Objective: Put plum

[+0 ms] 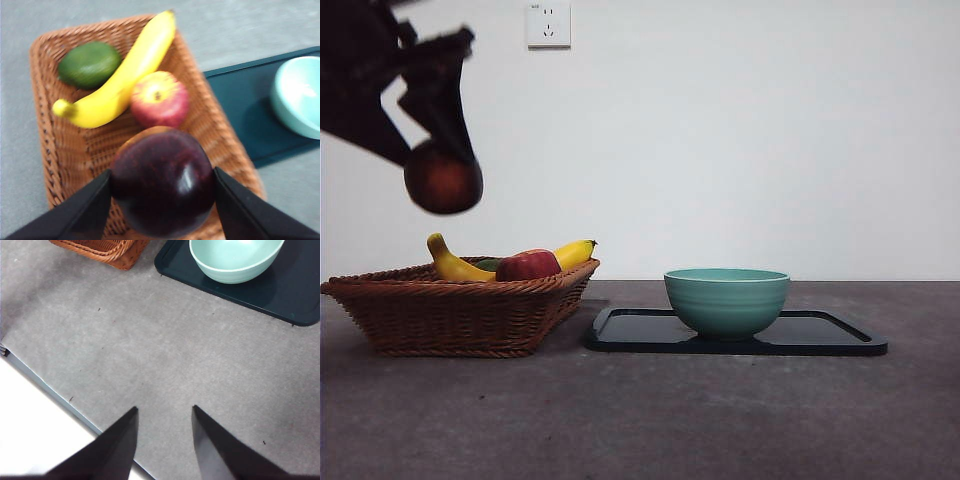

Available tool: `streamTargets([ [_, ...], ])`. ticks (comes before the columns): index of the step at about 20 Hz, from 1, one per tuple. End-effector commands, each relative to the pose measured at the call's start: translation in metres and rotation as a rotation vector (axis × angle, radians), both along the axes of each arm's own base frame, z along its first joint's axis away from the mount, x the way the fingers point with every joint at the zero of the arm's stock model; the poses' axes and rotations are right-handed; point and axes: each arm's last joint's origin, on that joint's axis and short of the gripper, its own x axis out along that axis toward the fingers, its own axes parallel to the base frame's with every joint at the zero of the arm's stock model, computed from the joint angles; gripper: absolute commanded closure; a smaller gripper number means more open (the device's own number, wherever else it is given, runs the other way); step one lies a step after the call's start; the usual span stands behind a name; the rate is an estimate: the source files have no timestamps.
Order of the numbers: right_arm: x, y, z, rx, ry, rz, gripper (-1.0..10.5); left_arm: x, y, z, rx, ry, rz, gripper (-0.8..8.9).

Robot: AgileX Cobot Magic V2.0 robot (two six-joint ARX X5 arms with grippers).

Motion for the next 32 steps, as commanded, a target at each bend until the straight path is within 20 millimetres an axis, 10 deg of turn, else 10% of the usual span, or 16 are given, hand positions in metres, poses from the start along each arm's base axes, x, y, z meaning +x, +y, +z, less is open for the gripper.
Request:
streamTargets([
  [1,0.001,0.001,0.001,0.003,-0.010,0.008,7.7,0.014,-0.002,-0.011,0.010,0.012,-0.005,5.69],
  [15,0.001,0.001,0.001,0.005,-0.002,-0.008,7.7,0.060,-0.014,-0.086,0.078,0.156,-0.046,5.66],
  [23,0.001,0.001,0.001,0.007,-0.001,-0.011,7.7,0.058,-0.014,-0.084,0.071,0.165,-0.038,4.03],
  [32,0.001,0.001,0.001,0.008,0.000,-0.011,7.7,0.031,-0.005,-0.029,0.013,0.048,-0.023,4.04],
])
